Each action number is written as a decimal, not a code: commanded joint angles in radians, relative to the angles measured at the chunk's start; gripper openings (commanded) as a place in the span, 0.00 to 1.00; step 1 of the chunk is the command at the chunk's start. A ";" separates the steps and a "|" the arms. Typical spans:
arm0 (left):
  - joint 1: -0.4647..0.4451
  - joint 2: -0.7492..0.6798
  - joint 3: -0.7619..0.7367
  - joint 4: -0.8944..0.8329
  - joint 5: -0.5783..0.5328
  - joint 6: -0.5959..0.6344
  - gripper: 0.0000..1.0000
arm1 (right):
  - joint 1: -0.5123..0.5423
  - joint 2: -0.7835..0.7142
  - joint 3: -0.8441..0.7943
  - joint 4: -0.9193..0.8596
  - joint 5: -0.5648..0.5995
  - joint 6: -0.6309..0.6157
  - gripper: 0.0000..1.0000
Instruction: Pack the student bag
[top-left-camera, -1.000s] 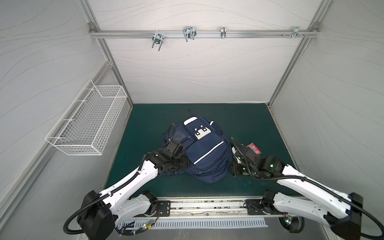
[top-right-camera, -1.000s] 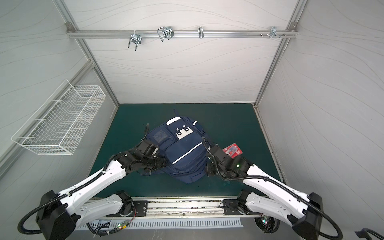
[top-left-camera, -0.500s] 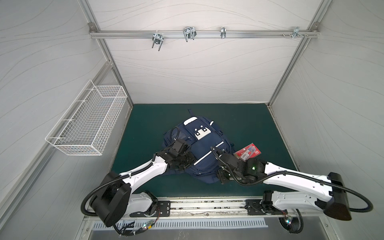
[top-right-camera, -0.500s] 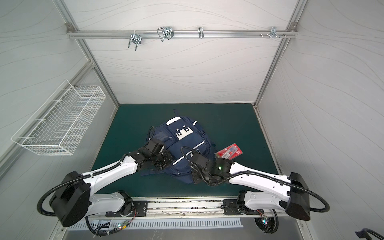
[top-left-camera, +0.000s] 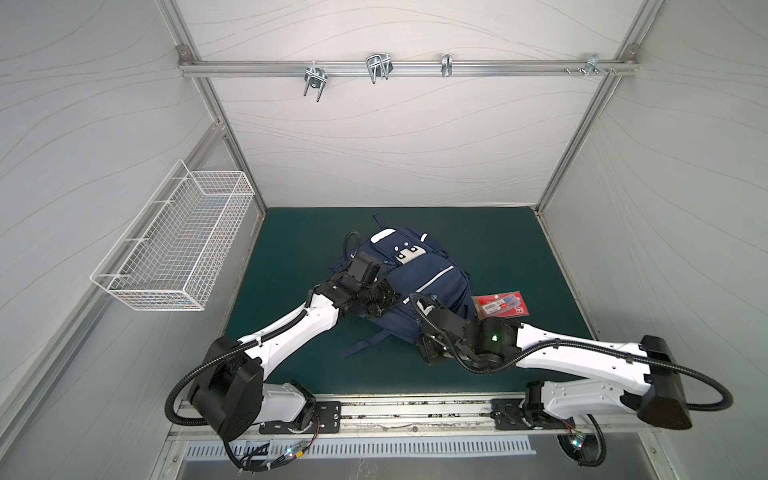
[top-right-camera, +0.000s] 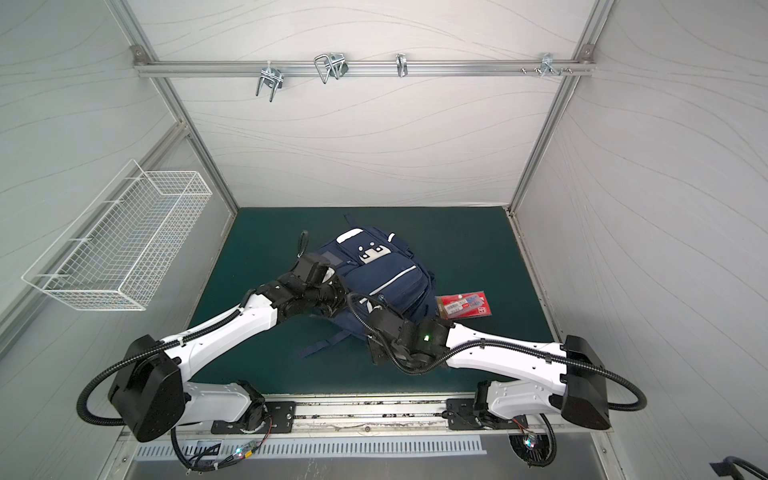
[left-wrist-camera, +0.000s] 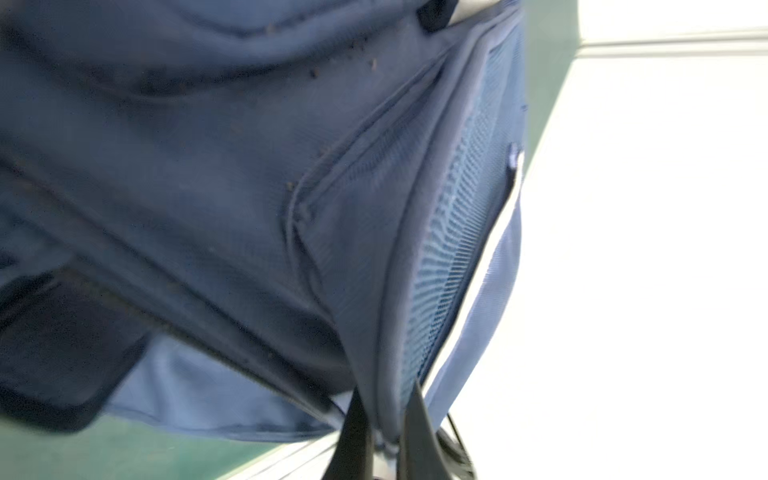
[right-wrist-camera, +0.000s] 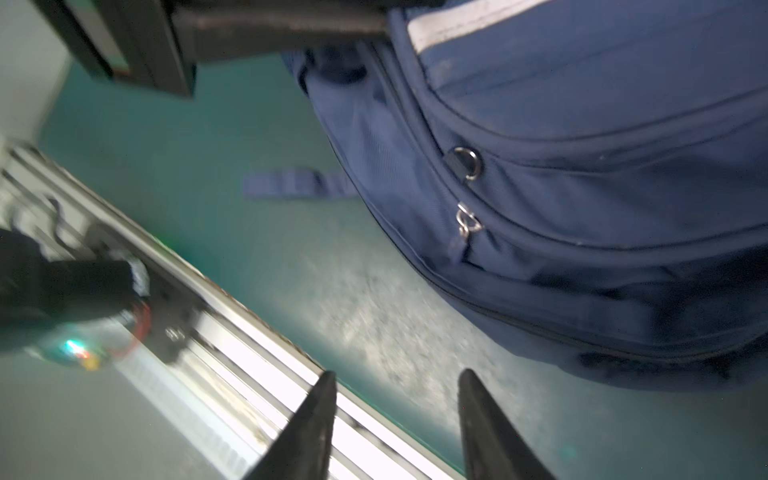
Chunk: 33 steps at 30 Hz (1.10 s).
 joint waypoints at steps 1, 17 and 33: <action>0.015 -0.029 0.075 0.131 0.031 -0.055 0.00 | -0.054 0.023 0.032 0.057 0.028 0.027 0.48; 0.031 -0.027 0.067 0.158 0.066 -0.068 0.00 | -0.078 0.071 -0.021 0.115 0.107 0.105 0.34; 0.033 -0.015 0.063 0.155 0.082 -0.062 0.00 | -0.101 0.166 -0.014 0.192 0.141 0.064 0.26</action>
